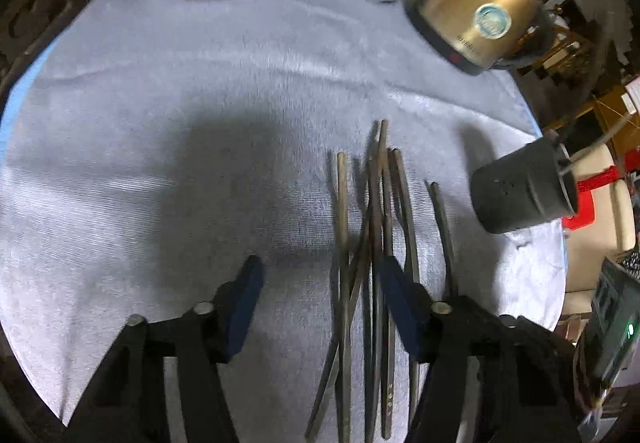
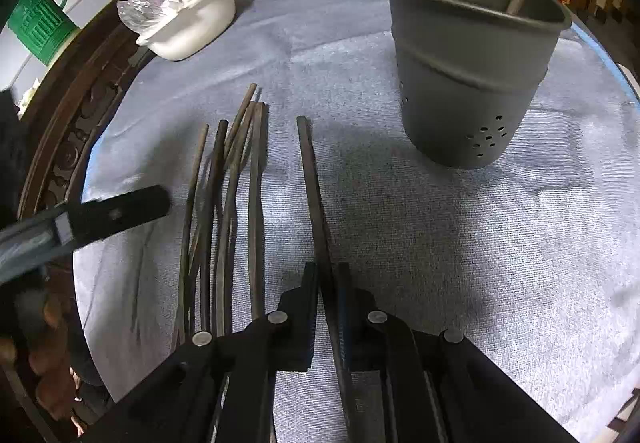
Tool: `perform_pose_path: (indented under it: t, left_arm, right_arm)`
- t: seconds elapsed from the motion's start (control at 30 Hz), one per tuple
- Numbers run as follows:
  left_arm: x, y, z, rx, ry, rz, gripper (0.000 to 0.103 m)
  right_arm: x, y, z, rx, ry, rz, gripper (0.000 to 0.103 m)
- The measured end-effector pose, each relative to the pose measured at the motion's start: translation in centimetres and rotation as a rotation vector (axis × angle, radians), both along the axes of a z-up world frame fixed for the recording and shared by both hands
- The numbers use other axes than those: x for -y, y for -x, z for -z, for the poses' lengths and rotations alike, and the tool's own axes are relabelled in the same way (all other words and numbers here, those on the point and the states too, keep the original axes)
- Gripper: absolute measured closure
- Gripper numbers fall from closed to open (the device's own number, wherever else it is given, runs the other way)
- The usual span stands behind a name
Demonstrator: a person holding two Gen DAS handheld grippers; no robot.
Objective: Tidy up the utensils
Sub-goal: 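Close the left gripper on a chopstick while the right gripper grasps another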
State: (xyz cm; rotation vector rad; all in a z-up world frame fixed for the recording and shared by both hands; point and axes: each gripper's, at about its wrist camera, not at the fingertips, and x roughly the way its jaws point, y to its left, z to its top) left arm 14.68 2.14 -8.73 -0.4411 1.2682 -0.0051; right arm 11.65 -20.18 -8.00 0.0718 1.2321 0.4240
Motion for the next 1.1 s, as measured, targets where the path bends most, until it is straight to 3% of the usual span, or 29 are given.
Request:
perform_pose_path:
  t: [0.1,0.2,0.33,0.43,0.87,1.1]
  left_arm:
    - [-0.2,-0.4,0.7,-0.037,0.024,-0.028,0.061]
    - [-0.1,-0.6,1.2,-0.062,0.022,-0.012,0.082]
    - [-0.1,-0.9,1.6,-0.083,0.01,0.009,0.095]
    - [-0.4,-1.0,1.6,-0.096,0.007,0.046,0.098]
    - [-1.8,-1.2,1.0,-0.171,-0.165,0.27,0.098]
    - [-3.7,-2.0,1.1,-0.199,-0.055,0.203,0.094]
  right_arm:
    - [-0.2,-0.2,0.1,-0.004,-0.005,-0.008,0.093]
    - [0.1,-0.3,0.1,-0.012,-0.007,-0.015,0.093]
    - [-0.7,-0.9,0.2,-0.021,0.012,-0.031,0.093]
    - [-1.3,-1.1,0.2,-0.033,0.033,-0.048,0.093]
    - [-2.0,-0.6,0.4,-0.086,0.093,-0.062,0.092]
    - [-2.2,-2.2,0.8,-0.163,0.074,-0.035,0.091]
